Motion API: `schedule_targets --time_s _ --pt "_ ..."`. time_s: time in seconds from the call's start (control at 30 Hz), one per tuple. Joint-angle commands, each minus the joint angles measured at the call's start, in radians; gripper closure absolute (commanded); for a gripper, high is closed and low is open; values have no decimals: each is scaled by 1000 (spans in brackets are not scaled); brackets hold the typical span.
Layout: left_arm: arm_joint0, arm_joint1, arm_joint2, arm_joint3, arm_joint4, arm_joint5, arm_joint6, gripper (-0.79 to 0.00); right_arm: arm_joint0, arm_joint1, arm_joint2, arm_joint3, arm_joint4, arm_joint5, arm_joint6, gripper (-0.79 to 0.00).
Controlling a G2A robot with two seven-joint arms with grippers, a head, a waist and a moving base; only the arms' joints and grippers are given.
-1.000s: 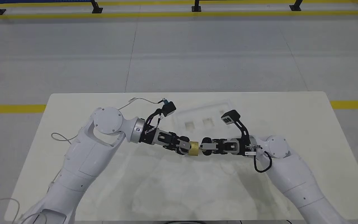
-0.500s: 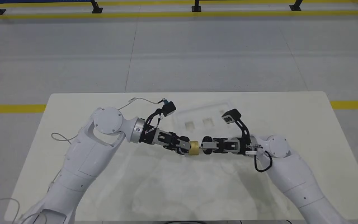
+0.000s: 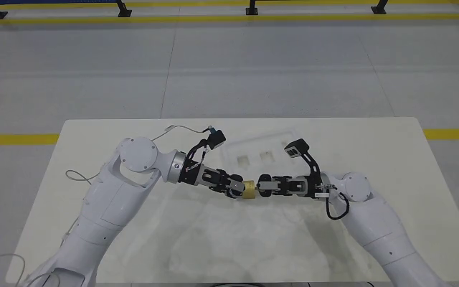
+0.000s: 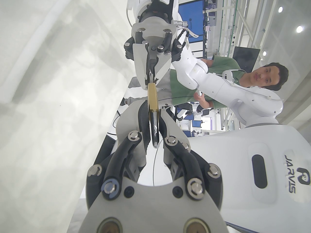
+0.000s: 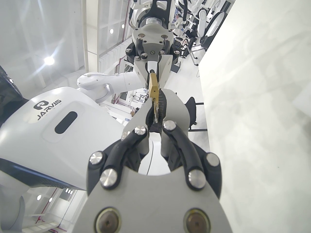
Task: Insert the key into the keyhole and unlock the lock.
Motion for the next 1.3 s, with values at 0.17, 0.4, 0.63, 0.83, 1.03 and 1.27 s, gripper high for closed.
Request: schedule_targets --time_s 0.17,0.4,0.63,0.83,1.03,1.27 --pt "0 0 0 0 0 0 0 0 -1 0 1 -1 0 0 0 -108" --pt "0 0 0 0 0 0 0 0 -3 0 1 -1 0 -1 -1 -179" --pt "0 0 0 0 0 0 0 0 -8 -2 2 2 1 -9 -9 -200" --pt "0 0 0 0 0 0 0 0 -15 -4 6 6 11 -11 -25 -203" --pt "0 0 0 0 0 0 0 0 -21 -6 6 10 22 -12 -28 -175" --pt "0 0 0 0 0 0 0 0 -27 -8 7 12 26 -11 -28 -188"
